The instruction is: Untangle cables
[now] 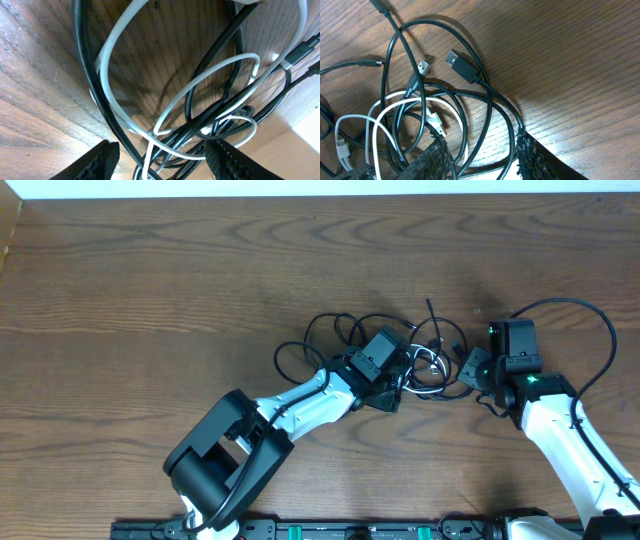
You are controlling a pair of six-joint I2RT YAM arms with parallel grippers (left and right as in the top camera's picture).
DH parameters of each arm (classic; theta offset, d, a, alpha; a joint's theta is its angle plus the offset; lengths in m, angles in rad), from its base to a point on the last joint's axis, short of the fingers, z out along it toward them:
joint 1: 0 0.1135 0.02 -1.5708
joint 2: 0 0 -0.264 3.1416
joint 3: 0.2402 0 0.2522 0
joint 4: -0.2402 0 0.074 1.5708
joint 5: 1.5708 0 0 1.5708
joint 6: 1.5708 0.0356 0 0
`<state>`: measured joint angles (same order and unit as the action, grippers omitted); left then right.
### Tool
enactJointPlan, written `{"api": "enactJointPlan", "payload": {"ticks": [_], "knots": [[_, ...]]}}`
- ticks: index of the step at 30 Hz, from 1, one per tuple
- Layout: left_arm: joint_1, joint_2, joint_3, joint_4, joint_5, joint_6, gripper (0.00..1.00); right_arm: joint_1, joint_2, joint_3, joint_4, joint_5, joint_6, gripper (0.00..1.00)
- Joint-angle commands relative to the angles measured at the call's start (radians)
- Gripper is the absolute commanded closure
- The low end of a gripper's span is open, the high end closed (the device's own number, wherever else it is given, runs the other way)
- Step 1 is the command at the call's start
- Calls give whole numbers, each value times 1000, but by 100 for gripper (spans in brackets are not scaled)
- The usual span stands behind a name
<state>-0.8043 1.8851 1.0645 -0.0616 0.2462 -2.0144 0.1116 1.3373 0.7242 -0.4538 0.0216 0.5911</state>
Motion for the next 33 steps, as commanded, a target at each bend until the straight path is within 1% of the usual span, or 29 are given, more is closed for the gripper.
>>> {"api": "enactJointPlan", "payload": {"ticks": [1,3,6,8,10,11,12,14,15,17,18,19,25,27,28,30,33], "knots": [[0,14,5,1,-24,-16,43,-4,4,-3,-3,2,-4,58],[0,17,5,4,-23,-34,44,-4,4,-3,-3,1,-4,58],[0,17,5,46,-23,-49,41,-4,4,-3,-3,1,-4,58],[0,17,5,51,-23,-48,41,-4,4,-3,-3,1,-4,58],[-6,17,5,51,-21,-48,48,-4,4,-3,-3,1,-4,57],[-13,17,5,51,-21,-48,53,-4,4,-3,-3,2,-4,57],[-22,17,5,51,-23,-48,56,-4,4,-3,-3,2,-4,57],[-31,18,5,51,-23,-48,67,-4,4,-3,-3,1,-4,57],[-33,18,5,51,-23,-48,70,-4,4,-3,-3,1,-4,57],[-33,18,5,50,-23,-48,80,-4,4,-3,-3,1,-4,57],[-33,17,5,48,-23,-43,89,-4,4,-3,-3,1,-4,57],[-33,17,5,49,-23,-24,92,-4,4,-3,-3,2,-4,57],[-16,12,5,58,-17,116,93,-4,4,-3,-3,1,-4,57],[-2,0,5,97,5,167,92,-4,4,-3,-3,0,-4,56],[11,-16,5,134,8,228,93,-4,4,-3,-3,-5,-4,55],[27,-42,5,151,7,299,93,-4,4,-3,-3,-6,-4,54],[85,-122,5,149,7,484,92,-4,4,-3,1,-34,-4,52]]}}
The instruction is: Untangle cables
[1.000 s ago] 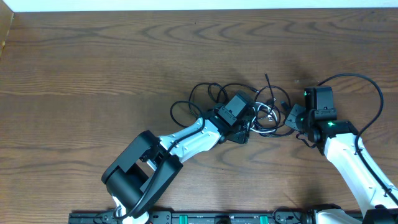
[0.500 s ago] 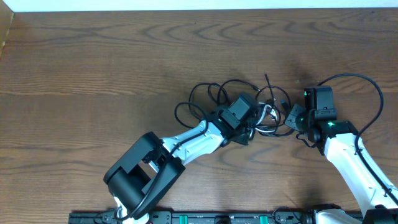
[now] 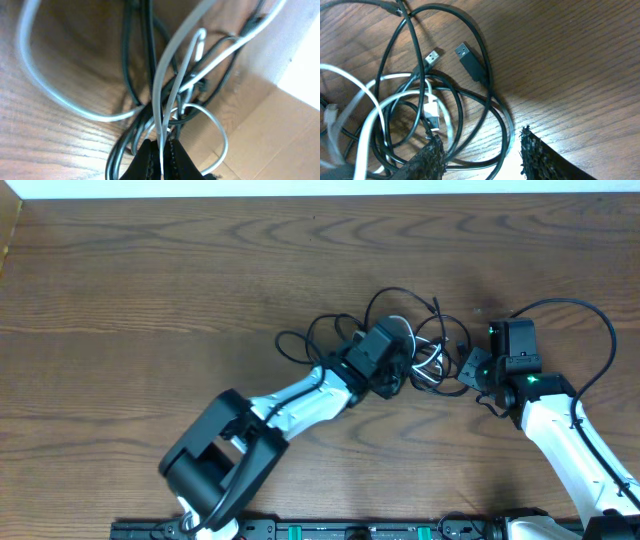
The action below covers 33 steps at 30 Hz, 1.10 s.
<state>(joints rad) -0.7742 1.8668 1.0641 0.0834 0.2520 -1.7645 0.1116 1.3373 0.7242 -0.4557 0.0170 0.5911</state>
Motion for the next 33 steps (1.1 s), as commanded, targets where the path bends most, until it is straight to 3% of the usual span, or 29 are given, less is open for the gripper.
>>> {"api": "enactJointPlan", "payload": {"ticks": [1,8,18,24,30,33], "knots": [[64,-119,6,3,2,265,92,-4,4,-3,7,-42,-4,52],[133,-281,6,-62,1,518,92,-3,4,-3,36,-324,-3,48],[155,-317,6,-90,30,526,92,89,5,-4,57,-443,59,39],[155,-317,6,-47,55,463,92,222,27,-4,129,-348,182,39],[155,-320,6,25,158,398,92,340,169,-4,264,-168,344,39],[156,-322,6,54,205,399,92,348,249,-4,288,-89,403,46]]}}
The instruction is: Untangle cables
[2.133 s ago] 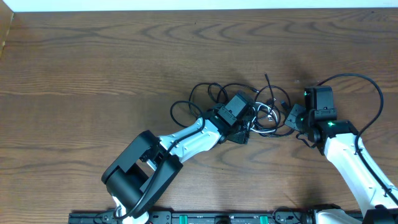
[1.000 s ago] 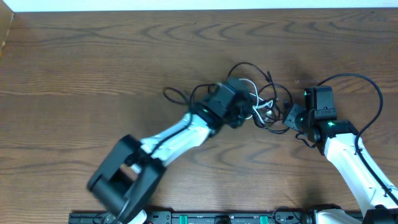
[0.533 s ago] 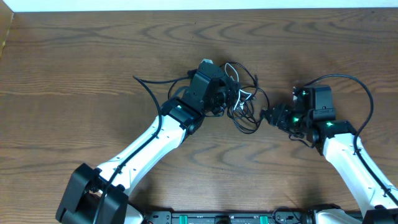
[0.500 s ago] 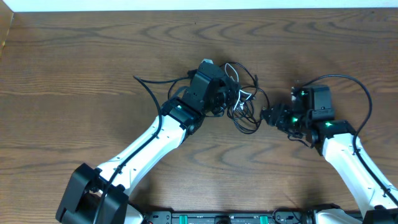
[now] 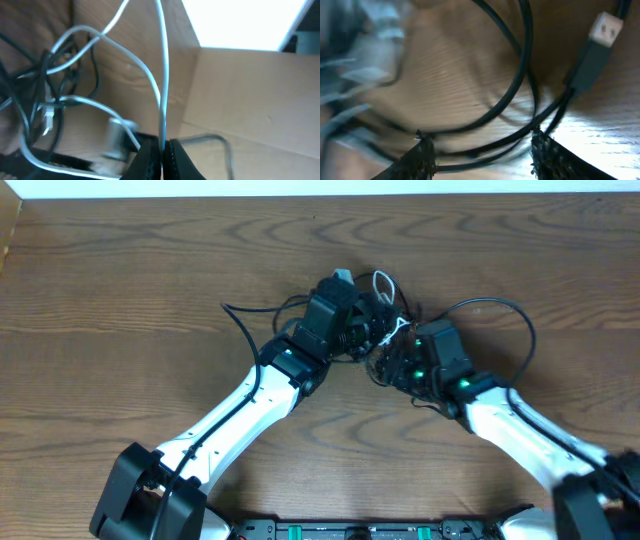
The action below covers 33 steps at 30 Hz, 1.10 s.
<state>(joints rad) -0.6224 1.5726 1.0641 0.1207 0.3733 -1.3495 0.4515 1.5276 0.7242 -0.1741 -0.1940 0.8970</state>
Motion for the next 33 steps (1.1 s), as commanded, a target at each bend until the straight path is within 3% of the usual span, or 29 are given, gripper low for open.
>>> {"api": "enactJointPlan", "payload": {"ticks": [1,7,12,17,26,33], "knots": [[4,-31,6,16,88,-16,92,4,74,-4,6,140,101,48],[5,-95,6,16,98,110,92,-82,92,-4,-8,200,30,56],[51,-210,6,-3,98,373,92,-229,92,-4,-112,211,-20,60],[112,-279,6,-110,82,520,91,-362,90,-4,-161,211,-84,63],[234,-286,6,-355,22,601,91,-523,-82,-4,-193,67,-251,62],[229,-286,6,-359,27,511,92,-479,-241,-4,-178,-292,-274,45]]}}
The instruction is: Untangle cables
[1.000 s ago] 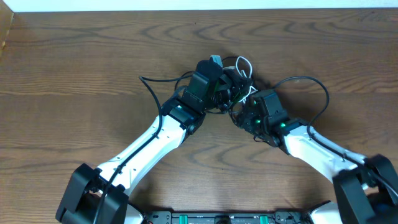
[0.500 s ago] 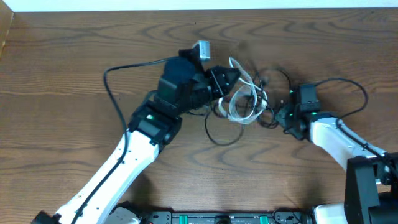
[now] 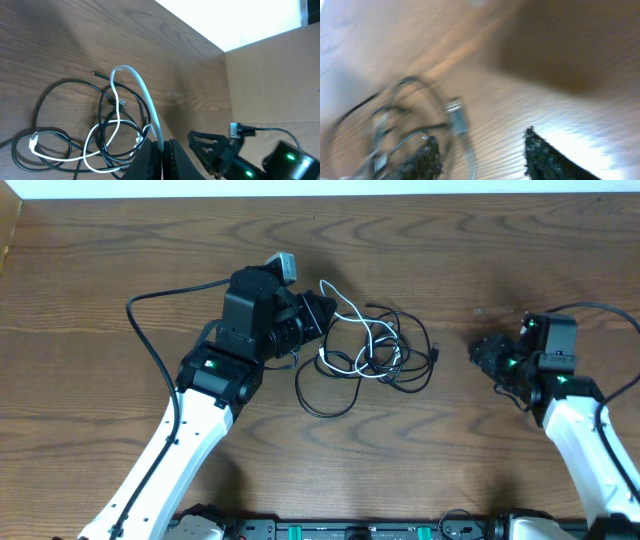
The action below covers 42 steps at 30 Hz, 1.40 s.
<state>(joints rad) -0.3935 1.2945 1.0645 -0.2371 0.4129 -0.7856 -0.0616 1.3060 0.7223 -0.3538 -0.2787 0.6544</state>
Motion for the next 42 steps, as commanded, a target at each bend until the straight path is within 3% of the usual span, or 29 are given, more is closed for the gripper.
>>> {"api": "enactJointPlan", "payload": {"ticks": [1,5,10,16,21,25,29,35,37,40,42], "knots": [[0,-8,6,-1,-13,-92,92,55,-19,-2,2,-240,-31,44],[0,-8,6,6,-13,-129,92,209,1,-3,6,-271,-31,42],[-13,-8,6,6,-13,-129,92,418,9,-3,37,61,-15,45],[-32,-8,6,14,-2,-191,92,514,125,-3,47,326,34,48],[-28,-23,7,29,-2,-238,92,508,256,-2,42,346,71,55],[5,-70,7,60,-3,-236,92,478,264,-2,1,426,71,53],[106,-153,7,59,-6,-144,92,385,261,-2,-59,456,71,51],[223,-219,7,50,-15,-97,92,248,261,-2,-81,432,69,52],[258,-217,7,24,-41,-98,92,230,261,-2,-80,417,44,51],[287,-217,7,-119,-219,-98,92,213,246,-2,-78,393,24,47],[282,-216,7,-169,-192,-98,92,214,231,-2,-37,264,-23,44]]}}
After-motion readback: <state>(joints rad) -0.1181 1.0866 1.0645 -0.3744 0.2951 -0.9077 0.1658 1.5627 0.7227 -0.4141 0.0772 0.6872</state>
